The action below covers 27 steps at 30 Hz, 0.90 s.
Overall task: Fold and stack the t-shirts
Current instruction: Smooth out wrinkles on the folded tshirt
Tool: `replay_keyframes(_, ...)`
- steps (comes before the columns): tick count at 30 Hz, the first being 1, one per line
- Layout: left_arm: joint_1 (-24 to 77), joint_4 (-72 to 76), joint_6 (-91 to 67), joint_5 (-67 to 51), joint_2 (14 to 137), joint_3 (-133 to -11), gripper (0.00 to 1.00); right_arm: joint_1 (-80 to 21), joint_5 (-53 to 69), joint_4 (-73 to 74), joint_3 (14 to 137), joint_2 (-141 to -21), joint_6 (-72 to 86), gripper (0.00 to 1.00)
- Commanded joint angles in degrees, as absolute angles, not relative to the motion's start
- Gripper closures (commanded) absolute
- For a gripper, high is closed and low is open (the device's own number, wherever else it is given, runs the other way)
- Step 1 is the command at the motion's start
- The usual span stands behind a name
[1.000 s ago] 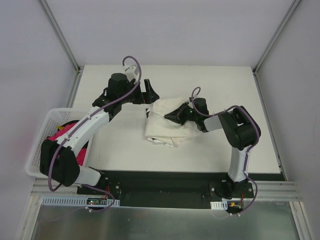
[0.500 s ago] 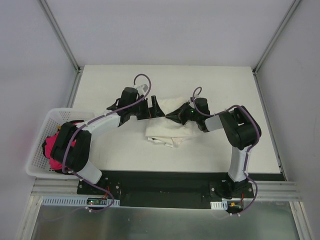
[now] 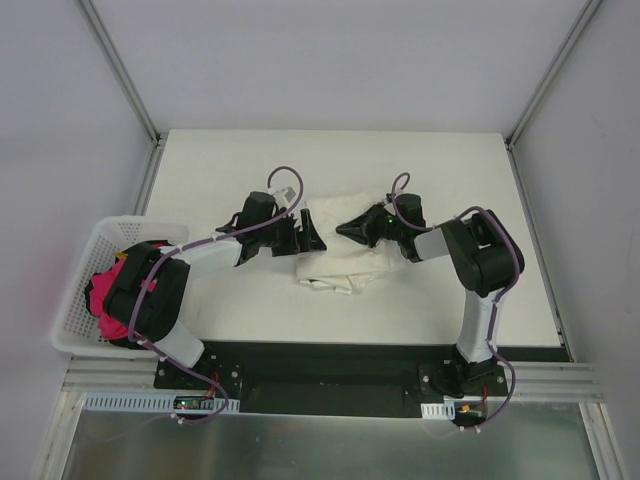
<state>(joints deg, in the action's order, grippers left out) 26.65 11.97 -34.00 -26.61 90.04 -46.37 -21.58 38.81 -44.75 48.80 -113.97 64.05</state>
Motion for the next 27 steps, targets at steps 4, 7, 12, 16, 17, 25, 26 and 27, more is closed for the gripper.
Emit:
replay_keyframes(4, 27.60, 12.57, -35.42, -28.74, 92.20, -41.93, 0.03, -17.14, 35.33, -42.10, 46.58, -113.03, 63.02, 0.84)
replay_keyframes(7, 27.77, 13.18, -35.42, -28.65, 92.20, -41.66, 0.04, -16.88, 35.42, -42.10, 46.76, -112.68, 62.93, 0.83)
replay_keyframes(12, 27.95, 13.36, -35.24, -27.95, 89.84, -41.05, 0.04, -15.21, 36.04, -41.49, 46.76, -110.13, 62.58, 0.73)
replay_keyframes(16, 28.04, 13.36, -34.98, -27.07, 87.02, -39.64, 0.04, -12.40, 35.68, -37.62, 47.46, -105.48, 60.03, 0.67)
replay_keyframes(17, 28.04, 13.27, -34.98, -26.81, 86.23, -39.38, 0.04, -11.26, 35.60, -36.92, 47.90, -103.47, 58.81, 0.66)
replay_keyframes(25, 28.12, 9.59, -34.28, -23.74, 76.13, -36.56, 0.04, -11.16, 33.84, -22.77, 56.95, -93.70, 49.05, 0.59)
replay_keyframes(26, 28.12, 8.71, -33.58, -23.03, 74.81, -36.74, 0.04, -12.82, 33.49, -19.63, 58.87, -93.00, 47.74, 0.59)
replay_keyframes(27, 28.12, 7.66, -33.31, -21.29, 71.92, -37.17, 0.04, -13.96, 32.70, -17.95, 59.84, -92.12, 46.59, 0.57)
